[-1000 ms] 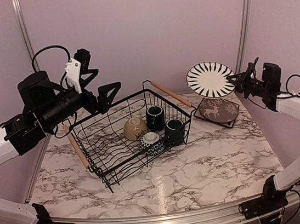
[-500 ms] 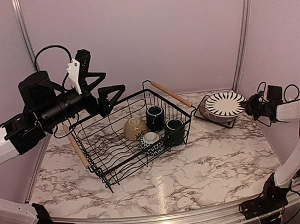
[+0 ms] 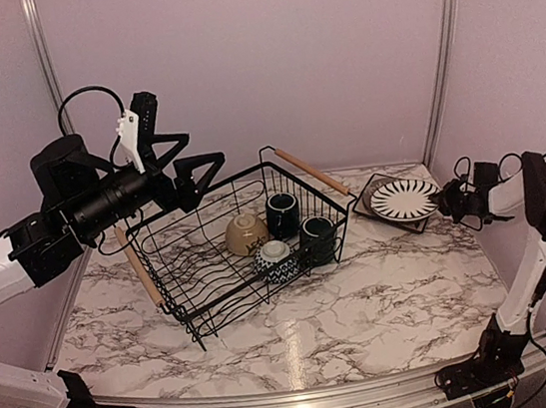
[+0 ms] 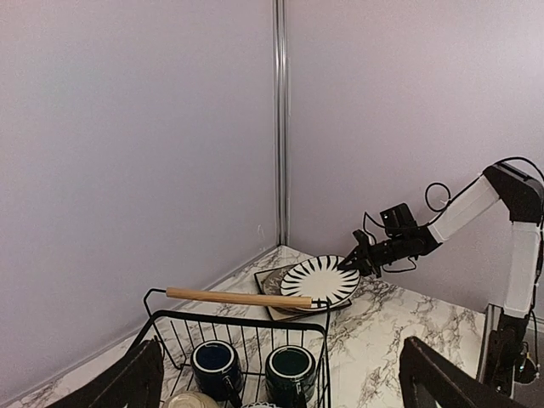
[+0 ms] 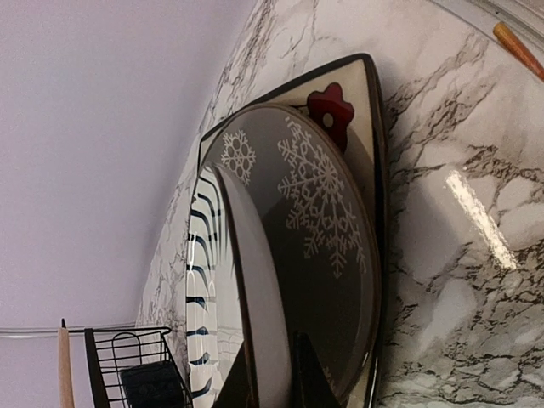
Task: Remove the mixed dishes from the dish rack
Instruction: Place the plate with another plate.
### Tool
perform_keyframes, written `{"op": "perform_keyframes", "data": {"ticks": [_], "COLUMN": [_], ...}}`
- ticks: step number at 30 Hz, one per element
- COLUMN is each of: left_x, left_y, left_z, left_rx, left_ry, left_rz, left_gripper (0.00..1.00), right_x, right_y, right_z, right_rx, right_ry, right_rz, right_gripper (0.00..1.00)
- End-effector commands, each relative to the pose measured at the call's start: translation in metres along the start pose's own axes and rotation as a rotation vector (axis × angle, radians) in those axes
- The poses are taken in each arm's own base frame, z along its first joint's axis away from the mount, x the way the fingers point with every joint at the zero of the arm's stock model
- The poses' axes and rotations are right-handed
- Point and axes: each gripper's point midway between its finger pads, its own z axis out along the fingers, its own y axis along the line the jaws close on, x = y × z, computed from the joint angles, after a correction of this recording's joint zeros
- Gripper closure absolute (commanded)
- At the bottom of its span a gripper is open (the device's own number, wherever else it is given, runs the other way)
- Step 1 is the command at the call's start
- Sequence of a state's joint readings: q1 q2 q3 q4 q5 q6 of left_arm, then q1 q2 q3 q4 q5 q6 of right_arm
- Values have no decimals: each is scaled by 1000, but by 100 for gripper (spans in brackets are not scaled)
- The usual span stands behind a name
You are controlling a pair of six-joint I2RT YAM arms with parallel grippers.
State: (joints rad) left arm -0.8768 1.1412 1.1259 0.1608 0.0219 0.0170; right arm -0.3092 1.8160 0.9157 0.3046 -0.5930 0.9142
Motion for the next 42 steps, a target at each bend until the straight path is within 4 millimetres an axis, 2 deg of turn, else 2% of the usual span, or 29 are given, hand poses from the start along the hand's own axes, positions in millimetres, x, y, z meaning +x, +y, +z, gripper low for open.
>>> {"op": "perform_keyframes", "data": {"ticks": [1,18,26,28,32,36,42], "left_x": [-12,-2,3,3,5,7,10], "left_y": [1,-2,-1,-1,-1,-1,-2], "left_z": [-2,4,4,4,6,10,14], "left_rx": [0,18,12,13,12,14,19], "left_ry": [-49,-27,-11,-10,0,16,23], "left_rz": [-9,-49,-57,-59,-59,-57,-75], "left_gripper": [1,1,1,1,1,1,1], "right_x": [-32,-46,-34,-32,-24,-24,-24], "right_y": [43,23,15,12,9,7,-2], "right_z": [3,38,52,53,56,51,41], "right_rx": [-136,-88,-7,32,78,136,260], "right_ry": [-65,-46,-6,-2,24,21,42], "right_rz": [-102,-119,-180,-204,-245,-290,-372], "right_gripper": [100,94,80,74,69,65,46]}}
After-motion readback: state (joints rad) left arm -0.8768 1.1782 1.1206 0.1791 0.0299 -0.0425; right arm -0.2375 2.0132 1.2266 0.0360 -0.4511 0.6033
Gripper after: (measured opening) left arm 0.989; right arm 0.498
